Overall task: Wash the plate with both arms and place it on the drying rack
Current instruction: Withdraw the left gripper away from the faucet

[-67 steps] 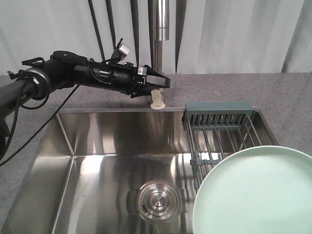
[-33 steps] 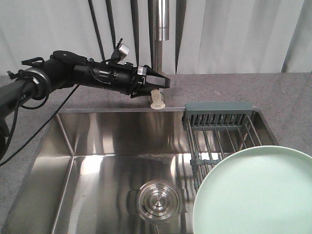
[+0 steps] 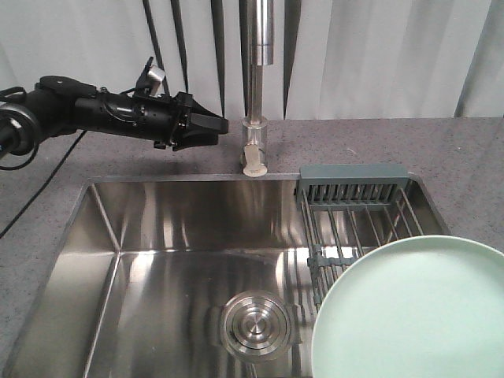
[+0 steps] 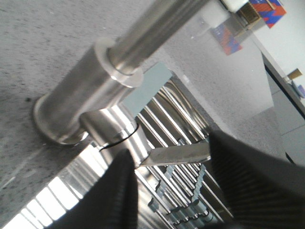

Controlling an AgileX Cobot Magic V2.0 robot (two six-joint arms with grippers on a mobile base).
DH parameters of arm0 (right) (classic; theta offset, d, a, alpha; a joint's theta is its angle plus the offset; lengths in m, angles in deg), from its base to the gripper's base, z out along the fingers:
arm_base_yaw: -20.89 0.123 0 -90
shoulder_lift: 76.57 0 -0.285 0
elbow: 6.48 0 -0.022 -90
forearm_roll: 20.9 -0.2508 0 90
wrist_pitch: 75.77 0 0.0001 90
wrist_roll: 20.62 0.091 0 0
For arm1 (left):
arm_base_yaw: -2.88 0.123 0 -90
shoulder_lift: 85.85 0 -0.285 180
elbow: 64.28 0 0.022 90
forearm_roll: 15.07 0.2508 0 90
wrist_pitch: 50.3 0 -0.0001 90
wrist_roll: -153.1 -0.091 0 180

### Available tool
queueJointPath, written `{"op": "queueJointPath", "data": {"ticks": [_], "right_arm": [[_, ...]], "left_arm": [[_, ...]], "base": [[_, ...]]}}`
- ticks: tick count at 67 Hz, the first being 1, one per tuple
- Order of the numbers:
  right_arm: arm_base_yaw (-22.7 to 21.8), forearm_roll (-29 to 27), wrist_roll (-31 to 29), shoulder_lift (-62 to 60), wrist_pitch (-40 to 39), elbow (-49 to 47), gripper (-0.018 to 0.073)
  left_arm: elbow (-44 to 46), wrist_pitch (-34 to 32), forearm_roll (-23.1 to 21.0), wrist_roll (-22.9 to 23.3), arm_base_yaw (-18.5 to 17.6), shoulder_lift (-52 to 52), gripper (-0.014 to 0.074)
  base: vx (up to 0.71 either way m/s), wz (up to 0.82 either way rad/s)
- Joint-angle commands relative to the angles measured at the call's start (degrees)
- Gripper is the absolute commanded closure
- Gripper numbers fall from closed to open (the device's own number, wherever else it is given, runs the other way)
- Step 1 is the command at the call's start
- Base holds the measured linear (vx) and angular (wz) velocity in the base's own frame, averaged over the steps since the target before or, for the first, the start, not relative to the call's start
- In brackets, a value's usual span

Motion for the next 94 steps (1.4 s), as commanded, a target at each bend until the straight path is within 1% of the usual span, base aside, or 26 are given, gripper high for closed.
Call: {"op": "queueJointPath", "data": {"ticks": [1,4,8,9,13,17,21,23,28,34,41,48,52,61,68,79,94], "right_arm": [[-0.3,-0.7,-0.2,0.6,-4.1,-1.4,0.0561],[-0.3,-0.7,-0.2,0.6,-4.1,-1.4,0.0561],[-0.3,-0.7,-0.2,0.6,-4.1,-1.4,0.0561],[-0.3,-0.7,-0.2,0.6,-4.1,-1.4,0.0561],[-0.3,-0.7,-0.2,0.6,-4.1,-1.4,0.0561],[-0.3,-0.7,-0.2,0.6,-4.1,-1.4,0.0561],[-0.3,-0.7,-0.2,0.6,-4.1,-1.4,0.0561],[-0.3,-0.7,-0.2,0.6,-4.1,-1.4,0.0561],[-0.3,-0.7,-0.2,0.6,-4.1,-1.4,0.0561],[-0.3,-0.7,-0.2,0.6,-4.1,-1.4,0.0561],[-0.3,-0.7,-0.2,0.6,-4.1,-1.4,0.0561],[-0.3,-0.7,-0.2,0.6,-4.1,-1.4,0.0561],[-0.3,-0.7,-0.2,0.6,-4.1,-1.4,0.0561],[-0.3,-0.7,-0.2,0.6,-4.1,-1.4,0.0561],[-0.3,-0.7,-0.2,0.6,-4.1,-1.4,0.0561],[-0.3,-0.7,-0.2,0.6,-4.1,-1.4,0.0561],[-0.3,-0.7,-0.2,0.6,-4.1,-1.4,0.0561]], "left_arm": [[1.7,3.4,-3.2,1.0,0.7,-6.3,0.0365],[1.7,3.4,-1.4,1.0,0.8,-7.4,0.0429],[1.7,3.4,1.9,2.2,1.0,-9.4,0.0507],[1.7,3.4,3.4,2.6,1.0,-9.8,0.0536],[1.7,3.4,8.2,5.1,1.0,-12.1,0.0607],[1.7,3.4,14.2,7.9,1.0,-14.4,0.0605],[1.6,3.4,20.2,11.7,1.0,-17.0,0.0605],[1.6,3.4,24.3,13.7,1.1,-18.1,0.0605],[1.4,3.4,32.4,19.6,1.1,-21.4,0.0604],[-0.4,3.4,40.8,23.1,1.1,-25.8,0.0604],[-6.0,3.4,45.6,23.9,1.3,-32.6,0.0604],[-14.3,2.5,48.5,23.9,1.3,-40.4,0.0604],[-20.4,0.5,49.2,23.8,1.3,-45.6,0.0604],[-32.9,-5.9,49.2,23.8,1.3,-55.9,0.0604],[-42.1,-9.4,49.2,23.8,1.3,-63.5,0.0604],[-55.1,-15.9,49.2,23.8,1.3,-73.9,0.0604],[-70.7,-24.3,49.2,23.8,1.3,-88.4,0.0604]], "base": [[0.0,0.0],[0.0,0.0],[0.0,0.0],[0.0,0.0],[0.0,0.0],[0.0,0.0],[0.0,0.0],[0.0,0.0],[0.0,0.0],[0.0,0.0],[0.0,0.0],[0.0,0.0],[0.0,0.0],[0.0,0.0],[0.0,0.0],[0.0,0.0],[0.0,0.0]]}}
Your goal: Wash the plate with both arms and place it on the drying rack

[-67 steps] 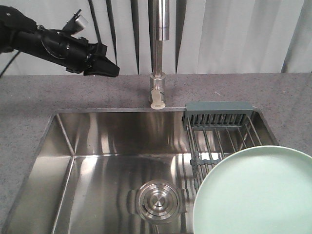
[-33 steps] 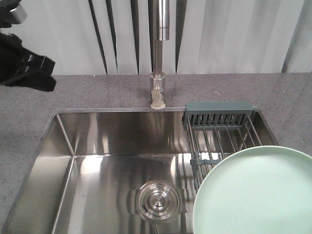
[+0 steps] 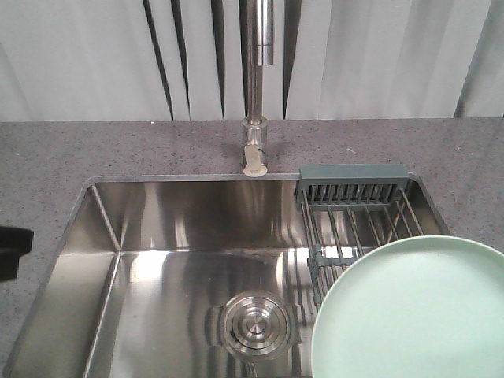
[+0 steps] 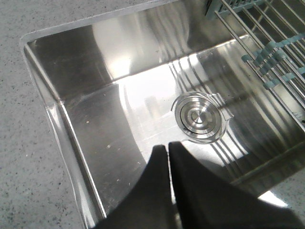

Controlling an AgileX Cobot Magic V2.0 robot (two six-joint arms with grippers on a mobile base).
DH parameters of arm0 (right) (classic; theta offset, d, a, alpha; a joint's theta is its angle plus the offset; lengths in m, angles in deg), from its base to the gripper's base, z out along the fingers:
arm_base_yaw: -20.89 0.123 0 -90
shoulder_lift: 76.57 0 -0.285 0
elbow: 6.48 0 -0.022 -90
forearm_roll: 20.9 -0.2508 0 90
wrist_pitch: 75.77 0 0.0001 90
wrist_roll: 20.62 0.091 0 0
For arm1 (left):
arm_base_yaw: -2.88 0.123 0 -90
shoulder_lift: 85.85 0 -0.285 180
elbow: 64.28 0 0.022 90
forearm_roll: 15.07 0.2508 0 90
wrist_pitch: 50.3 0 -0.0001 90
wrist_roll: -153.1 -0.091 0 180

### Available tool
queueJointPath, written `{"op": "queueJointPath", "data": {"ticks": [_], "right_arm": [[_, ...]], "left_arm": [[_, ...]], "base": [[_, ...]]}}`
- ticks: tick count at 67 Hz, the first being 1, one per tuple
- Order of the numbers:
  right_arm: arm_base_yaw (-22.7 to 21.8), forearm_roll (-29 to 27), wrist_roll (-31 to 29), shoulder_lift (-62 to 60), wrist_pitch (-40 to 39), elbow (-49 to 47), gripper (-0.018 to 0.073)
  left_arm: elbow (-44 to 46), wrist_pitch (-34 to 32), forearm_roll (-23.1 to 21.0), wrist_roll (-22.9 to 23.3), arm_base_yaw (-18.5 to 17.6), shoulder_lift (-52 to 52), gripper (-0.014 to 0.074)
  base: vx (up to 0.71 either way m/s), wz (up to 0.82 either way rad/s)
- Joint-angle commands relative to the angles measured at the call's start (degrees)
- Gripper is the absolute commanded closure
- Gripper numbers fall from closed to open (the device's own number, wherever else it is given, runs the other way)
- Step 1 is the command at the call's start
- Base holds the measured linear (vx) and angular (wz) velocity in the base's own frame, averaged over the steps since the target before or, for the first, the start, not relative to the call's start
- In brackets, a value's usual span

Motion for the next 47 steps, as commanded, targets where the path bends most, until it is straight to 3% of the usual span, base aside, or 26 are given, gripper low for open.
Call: {"op": "queueJointPath", "data": {"ticks": [1,19,47], "right_arm": [[-0.3,-0.7,-0.2,0.6,-4.1,-1.4,0.0561],[-0.3,-0.7,-0.2,0.6,-4.1,-1.4,0.0561],[-0.3,-0.6,-0.1,0.6,-5.2,-1.4,0.0561]], "left_arm": [[-4.3,-7.2,-1.6,0.5,0.0,-6.5,0.0604],[-15.8,-15.6,-1.6,0.5,0.0,-19.0,0.0604],[-20.0,-16.7,-1.6,0.5,0.0,-21.2,0.0604]], "base": [[0.0,0.0],[0.0,0.0],[0.0,0.0]]}}
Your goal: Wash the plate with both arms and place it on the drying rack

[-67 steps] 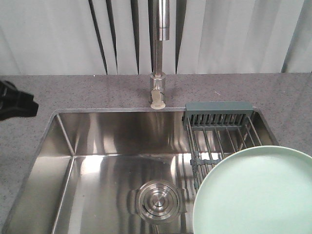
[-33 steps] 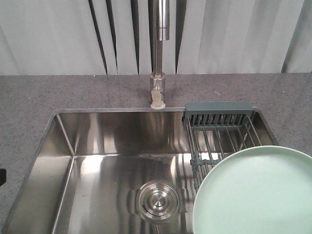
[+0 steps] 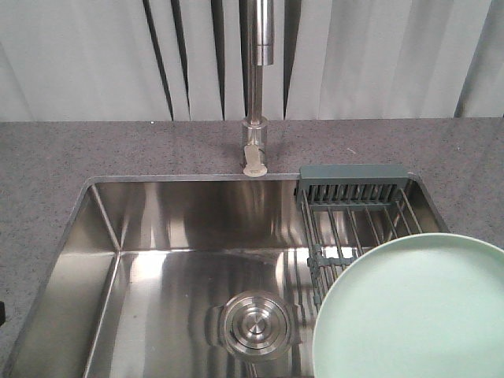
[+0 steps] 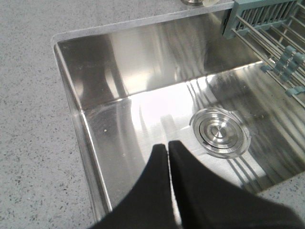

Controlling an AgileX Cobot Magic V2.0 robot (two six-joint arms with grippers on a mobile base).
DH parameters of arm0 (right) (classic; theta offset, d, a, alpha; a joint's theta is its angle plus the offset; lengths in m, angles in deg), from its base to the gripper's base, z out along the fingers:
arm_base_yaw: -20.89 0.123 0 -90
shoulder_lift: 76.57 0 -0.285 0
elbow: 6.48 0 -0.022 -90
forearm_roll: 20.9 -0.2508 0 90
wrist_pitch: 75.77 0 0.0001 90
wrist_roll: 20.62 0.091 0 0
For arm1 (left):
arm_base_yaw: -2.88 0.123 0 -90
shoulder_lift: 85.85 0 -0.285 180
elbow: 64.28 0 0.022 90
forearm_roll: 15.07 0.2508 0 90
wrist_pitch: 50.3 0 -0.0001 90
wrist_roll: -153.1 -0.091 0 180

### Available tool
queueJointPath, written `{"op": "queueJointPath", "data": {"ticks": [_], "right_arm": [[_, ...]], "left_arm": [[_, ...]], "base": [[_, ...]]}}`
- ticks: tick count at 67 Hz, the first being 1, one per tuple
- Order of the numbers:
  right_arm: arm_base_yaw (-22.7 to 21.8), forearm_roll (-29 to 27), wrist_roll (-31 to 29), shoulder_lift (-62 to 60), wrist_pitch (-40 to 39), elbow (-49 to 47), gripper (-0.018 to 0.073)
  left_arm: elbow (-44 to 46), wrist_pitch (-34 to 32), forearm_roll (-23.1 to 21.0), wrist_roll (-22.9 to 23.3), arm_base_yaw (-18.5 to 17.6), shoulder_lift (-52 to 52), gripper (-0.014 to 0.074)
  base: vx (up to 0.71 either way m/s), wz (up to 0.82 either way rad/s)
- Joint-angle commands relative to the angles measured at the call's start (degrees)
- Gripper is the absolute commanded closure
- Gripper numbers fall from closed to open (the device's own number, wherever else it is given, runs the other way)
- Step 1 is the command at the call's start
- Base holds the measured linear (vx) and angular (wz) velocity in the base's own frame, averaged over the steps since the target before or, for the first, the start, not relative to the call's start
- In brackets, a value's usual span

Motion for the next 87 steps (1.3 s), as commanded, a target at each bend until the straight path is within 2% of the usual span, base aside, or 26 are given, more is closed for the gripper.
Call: {"op": "queueJointPath", "data": {"ticks": [1,20,30,59,64,70,77,87], "right_arm": [[-0.3,-0.8,-0.1,0.6,-4.7,-1.4,0.0561],[-0.3,-1.0,-0.1,0.6,-6.3,-1.5,0.0561],[-0.3,-1.0,3.5,4.1,-6.2,-4.0,0.0561],[-0.3,4.4,1.9,34.7,1.0,-24.6,0.0561],[-0.3,2.6,-1.1,39.8,2.4,-26.2,0.0561],[0.0,-2.3,-6.0,45.0,3.0,-26.7,0.0561],[3.1,-6.5,-8.8,49.8,1.5,-26.7,0.0561],[11.4,-5.7,-6.4,55.5,-3.5,-26.7,0.0561]], "left_arm": [[1.5,-4.4,-1.5,0.5,0.0,0.3,0.0604],[1.5,-4.6,-1.5,0.5,0.0,0.3,0.0604],[1.5,-4.5,-1.5,0.5,0.0,0.3,0.0604],[1.5,-4.2,-1.5,0.5,0.0,0.3,0.0604],[1.5,-4.2,-1.5,0.5,0.0,0.3,0.0604],[1.5,-4.2,-1.5,0.5,0.0,0.3,0.0604],[1.5,-4.2,-1.5,0.5,0.0,0.3,0.0604],[1.5,-4.2,-1.5,0.5,0.0,0.3,0.0604]], "base": [[0.0,0.0],[0.0,0.0],[0.0,0.0],[0.0,0.0],[0.0,0.0],[0.0,0.0],[0.0,0.0],[0.0,0.0]]}}
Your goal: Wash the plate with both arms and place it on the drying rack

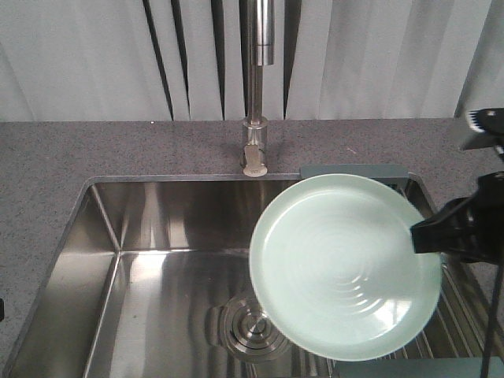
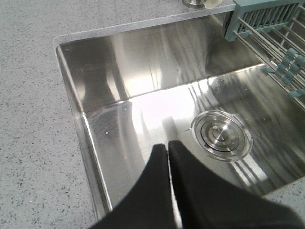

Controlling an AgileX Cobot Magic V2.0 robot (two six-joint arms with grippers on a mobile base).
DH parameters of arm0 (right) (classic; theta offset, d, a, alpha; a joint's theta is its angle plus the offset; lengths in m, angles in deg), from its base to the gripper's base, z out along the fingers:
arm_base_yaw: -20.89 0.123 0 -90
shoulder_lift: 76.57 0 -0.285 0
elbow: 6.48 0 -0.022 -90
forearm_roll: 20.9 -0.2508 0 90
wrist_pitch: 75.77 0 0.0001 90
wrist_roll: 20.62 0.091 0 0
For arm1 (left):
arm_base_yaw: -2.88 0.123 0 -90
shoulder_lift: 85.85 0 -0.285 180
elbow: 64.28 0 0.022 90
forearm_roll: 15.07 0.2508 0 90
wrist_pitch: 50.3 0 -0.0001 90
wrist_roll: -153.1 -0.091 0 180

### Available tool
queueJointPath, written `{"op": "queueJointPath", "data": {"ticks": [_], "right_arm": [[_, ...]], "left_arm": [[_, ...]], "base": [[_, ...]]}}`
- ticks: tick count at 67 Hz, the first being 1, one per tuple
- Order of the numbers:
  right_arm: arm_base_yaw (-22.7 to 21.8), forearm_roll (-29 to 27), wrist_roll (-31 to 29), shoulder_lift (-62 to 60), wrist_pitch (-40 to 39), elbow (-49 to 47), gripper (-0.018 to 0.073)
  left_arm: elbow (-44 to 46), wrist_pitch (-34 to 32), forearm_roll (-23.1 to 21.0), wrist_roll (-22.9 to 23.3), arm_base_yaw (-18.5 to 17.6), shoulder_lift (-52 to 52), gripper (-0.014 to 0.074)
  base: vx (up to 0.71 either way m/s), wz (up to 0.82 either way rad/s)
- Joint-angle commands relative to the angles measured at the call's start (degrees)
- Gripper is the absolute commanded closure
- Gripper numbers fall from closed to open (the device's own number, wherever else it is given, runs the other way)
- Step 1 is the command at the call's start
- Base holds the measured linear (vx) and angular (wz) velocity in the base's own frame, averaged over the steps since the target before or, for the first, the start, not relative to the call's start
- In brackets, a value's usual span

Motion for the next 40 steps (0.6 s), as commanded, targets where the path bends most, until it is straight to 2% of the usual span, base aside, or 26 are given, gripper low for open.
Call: {"op": "queueJointPath", "data": {"ticks": [1,15,22,33,40], "right_arm": [[4.9,-1.2,1.3,2.4,-6.2,-2.0,0.0561],[15.7,2.0,9.0,10.4,-15.4,-2.1,0.0561],[19.4,2.1,11.5,14.5,-17.3,-4.4,0.0561],[21.5,4.2,15.7,20.8,-19.7,-12.1,0.0561],[21.3,8.6,19.3,24.2,-21.3,-16.3,0.0561]], "left_arm": [[1.5,-3.4,-1.5,0.5,0.0,0.3,0.0604],[1.5,-3.4,-1.5,0.5,0.0,0.3,0.0604],[1.5,-3.4,-1.5,0.5,0.0,0.3,0.0604],[1.5,-3.4,-1.5,0.5,0.0,0.3,0.0604],[1.5,-3.4,-1.5,0.5,0.0,0.3,0.0604]], "base": [[0.0,0.0],[0.0,0.0],[0.0,0.0],[0.0,0.0],[0.0,0.0]]}}
